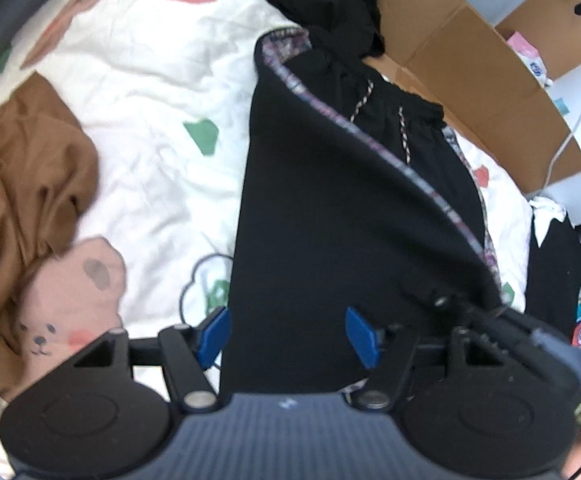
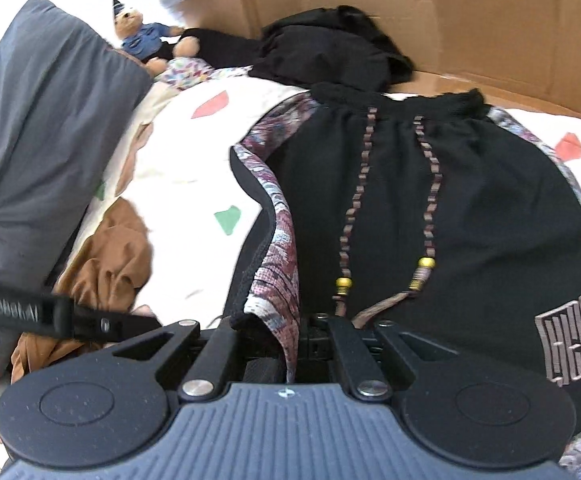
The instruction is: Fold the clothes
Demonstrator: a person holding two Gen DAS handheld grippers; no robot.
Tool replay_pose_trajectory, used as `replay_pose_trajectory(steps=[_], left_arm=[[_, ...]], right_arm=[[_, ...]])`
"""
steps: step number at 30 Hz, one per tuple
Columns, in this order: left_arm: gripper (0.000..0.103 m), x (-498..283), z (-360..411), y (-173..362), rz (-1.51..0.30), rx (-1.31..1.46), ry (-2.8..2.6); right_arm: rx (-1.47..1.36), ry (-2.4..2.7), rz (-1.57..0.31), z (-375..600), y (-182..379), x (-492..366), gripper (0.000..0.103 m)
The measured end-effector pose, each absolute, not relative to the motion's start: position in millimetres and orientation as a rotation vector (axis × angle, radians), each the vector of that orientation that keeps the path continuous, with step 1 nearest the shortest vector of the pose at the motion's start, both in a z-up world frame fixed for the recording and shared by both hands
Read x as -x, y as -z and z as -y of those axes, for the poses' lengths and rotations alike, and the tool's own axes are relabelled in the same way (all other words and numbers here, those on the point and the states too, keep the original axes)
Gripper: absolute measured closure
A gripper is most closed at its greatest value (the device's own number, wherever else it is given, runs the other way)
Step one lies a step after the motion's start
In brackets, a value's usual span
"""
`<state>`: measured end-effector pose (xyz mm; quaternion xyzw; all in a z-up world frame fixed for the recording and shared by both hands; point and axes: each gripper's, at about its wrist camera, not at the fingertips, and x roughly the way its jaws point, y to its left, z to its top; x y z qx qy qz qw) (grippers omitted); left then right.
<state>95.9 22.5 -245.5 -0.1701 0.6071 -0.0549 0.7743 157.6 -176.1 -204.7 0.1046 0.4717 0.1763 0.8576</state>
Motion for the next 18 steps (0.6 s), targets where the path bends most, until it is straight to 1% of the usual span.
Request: replay_pose_trajectory(steps=[8, 18], left_arm=[[0.036, -83, -13, 274, -1.345, 0.407, 0.09], [0.036, -68, -18, 295, -1.369, 0.449, 0.035]], right_arm=[[-0.267, -0.346, -0.994, 214, 208, -168, 0.1], [-0.344, -0.347, -1.007, 239, 222, -166, 0.101]])
